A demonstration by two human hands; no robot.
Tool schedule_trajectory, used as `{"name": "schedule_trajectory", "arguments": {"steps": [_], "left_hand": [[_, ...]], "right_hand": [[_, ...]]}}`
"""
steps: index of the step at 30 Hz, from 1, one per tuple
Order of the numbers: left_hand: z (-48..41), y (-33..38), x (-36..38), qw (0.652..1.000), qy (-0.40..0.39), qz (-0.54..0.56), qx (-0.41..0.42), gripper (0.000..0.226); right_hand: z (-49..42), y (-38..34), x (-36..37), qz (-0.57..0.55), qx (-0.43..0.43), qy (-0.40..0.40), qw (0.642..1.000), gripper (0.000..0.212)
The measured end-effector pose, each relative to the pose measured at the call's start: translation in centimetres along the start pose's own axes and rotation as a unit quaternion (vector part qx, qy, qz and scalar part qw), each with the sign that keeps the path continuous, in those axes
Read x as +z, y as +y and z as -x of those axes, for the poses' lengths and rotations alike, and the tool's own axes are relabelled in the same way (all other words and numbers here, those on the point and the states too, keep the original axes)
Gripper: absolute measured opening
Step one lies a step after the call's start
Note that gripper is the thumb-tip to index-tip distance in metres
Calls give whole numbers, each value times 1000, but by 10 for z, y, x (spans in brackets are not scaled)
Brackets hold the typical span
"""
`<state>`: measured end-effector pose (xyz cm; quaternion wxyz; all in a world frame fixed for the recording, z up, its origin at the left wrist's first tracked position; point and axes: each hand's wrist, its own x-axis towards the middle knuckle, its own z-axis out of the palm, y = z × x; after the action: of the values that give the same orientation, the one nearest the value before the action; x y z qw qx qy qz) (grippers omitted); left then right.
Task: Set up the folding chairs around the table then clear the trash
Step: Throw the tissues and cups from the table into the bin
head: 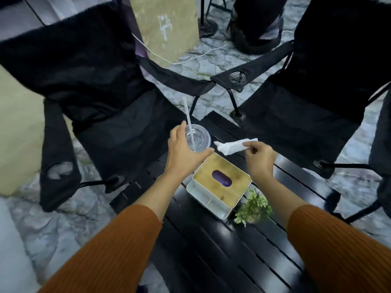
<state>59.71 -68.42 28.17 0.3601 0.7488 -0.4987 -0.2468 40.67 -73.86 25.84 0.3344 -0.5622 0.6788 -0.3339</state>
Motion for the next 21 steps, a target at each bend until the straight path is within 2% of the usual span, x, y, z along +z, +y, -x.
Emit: {"name": "schedule_trajectory", "arguments": {"steps": [6, 11, 16, 21], "left_hand": [[75, -21, -68, 996, 85, 0, -30, 106], [148, -59, -131, 985, 151, -19, -86, 109], [230, -116, -178, 965, 205, -37, -158, 101], [304, -180, -183, 951, 203, -41, -230, 97]], "right_hand": [[84, -53, 14, -70, -19, -72, 995, 27], [164, -81, 44, -64, -96, -156, 981, 11], [257, -77, 85, -43, -134, -254, 957, 38], [331, -37, 122, 9, -116, -341, 933, 41]]}}
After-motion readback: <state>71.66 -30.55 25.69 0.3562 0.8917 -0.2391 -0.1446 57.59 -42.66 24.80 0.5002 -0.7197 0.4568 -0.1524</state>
